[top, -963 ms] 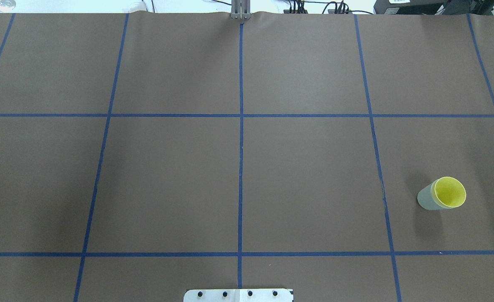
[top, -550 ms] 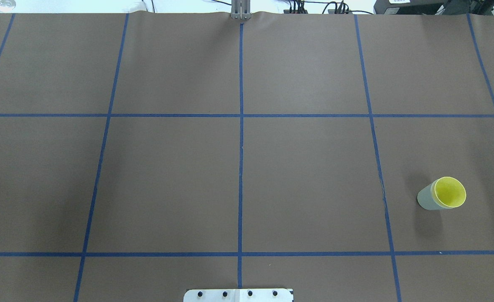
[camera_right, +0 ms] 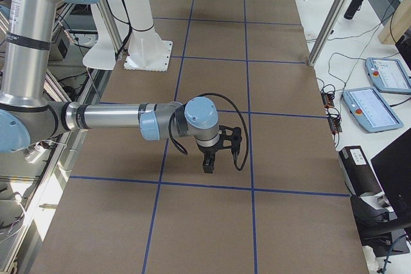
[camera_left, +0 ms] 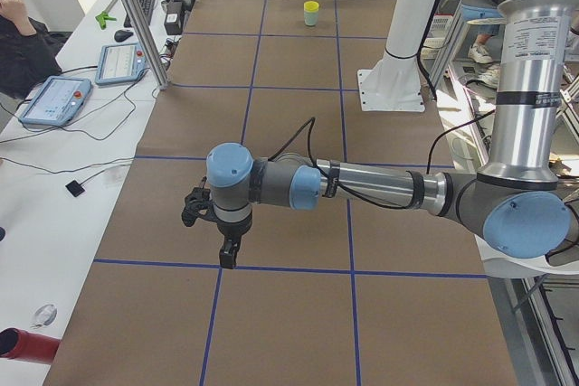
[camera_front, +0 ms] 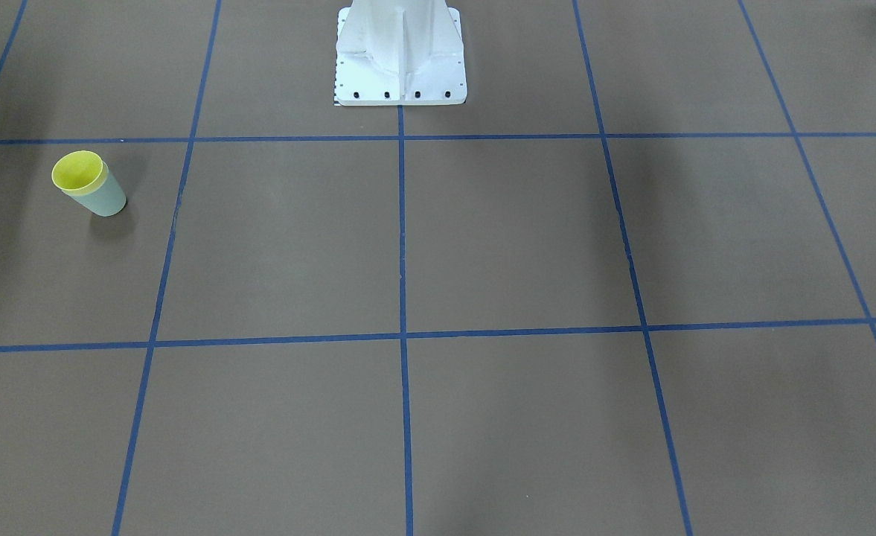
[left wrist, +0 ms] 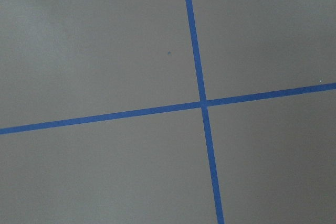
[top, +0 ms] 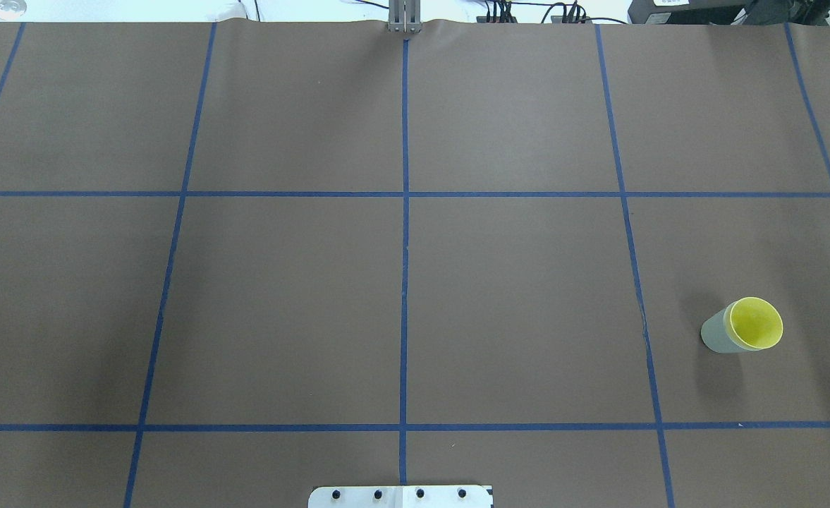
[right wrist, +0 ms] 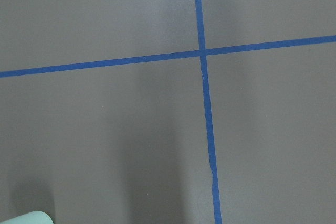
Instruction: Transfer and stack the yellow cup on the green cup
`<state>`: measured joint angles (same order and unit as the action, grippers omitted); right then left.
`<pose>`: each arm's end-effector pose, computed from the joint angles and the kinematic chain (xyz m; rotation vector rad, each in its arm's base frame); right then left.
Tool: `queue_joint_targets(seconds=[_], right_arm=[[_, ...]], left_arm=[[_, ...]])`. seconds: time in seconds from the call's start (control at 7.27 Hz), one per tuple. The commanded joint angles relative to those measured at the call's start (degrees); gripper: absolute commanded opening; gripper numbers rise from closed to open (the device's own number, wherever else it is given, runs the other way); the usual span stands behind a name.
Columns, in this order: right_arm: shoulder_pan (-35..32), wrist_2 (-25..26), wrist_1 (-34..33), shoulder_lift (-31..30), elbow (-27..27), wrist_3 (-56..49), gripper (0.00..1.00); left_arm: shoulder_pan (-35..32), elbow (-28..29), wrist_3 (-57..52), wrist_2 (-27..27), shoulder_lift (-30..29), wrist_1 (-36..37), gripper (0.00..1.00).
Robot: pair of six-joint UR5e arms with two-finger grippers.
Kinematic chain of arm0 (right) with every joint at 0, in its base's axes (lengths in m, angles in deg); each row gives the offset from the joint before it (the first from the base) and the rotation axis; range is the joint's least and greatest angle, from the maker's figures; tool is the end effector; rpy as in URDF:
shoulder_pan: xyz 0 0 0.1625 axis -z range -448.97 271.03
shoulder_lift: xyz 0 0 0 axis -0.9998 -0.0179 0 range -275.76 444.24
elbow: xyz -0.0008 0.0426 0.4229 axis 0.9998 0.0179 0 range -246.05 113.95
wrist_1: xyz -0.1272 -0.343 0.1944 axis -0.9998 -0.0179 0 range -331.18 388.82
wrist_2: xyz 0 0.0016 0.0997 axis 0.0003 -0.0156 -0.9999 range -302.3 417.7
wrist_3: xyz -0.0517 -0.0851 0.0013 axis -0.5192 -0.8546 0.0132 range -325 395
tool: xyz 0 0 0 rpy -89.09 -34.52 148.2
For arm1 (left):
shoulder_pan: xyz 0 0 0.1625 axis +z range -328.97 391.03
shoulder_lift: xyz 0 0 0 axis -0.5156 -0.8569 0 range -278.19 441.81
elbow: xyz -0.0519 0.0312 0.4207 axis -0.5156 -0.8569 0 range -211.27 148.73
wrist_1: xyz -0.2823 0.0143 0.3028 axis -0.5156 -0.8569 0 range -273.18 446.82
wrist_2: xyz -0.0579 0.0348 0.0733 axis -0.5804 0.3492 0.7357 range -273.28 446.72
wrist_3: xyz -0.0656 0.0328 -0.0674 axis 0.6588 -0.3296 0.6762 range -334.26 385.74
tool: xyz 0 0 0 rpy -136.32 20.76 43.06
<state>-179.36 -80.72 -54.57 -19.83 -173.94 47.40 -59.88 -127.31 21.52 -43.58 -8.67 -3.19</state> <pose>0.0615 -0.3976 0.5955 0.0820 -0.8564 0.1322 -0.0769 -0.4997 0.6072 0.1407 0.6972 0.0954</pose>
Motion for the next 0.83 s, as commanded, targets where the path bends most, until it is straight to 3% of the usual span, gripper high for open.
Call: queue_joint_targets(seconds=[0.0, 0.14, 0.69], right_arm=[[1.78, 2.7, -0.11, -0.52, -0.3, 0.17, 1.0], [2.58, 5.85, -0.02, -0.61, -0.04, 0.17, 1.0], [2.59, 3.42, 0.59, -0.79, 0.31, 0.17, 1.0]], left_arm=[[0.03, -0.64, 0.0, -0.04, 0.66, 0.01, 1.0], [-0.05, -0.73, 0.0, -0.13, 0.75, 0.01, 1.0], [0.03, -0.99, 0.0, -0.66, 1.54, 0.01, 1.0]])
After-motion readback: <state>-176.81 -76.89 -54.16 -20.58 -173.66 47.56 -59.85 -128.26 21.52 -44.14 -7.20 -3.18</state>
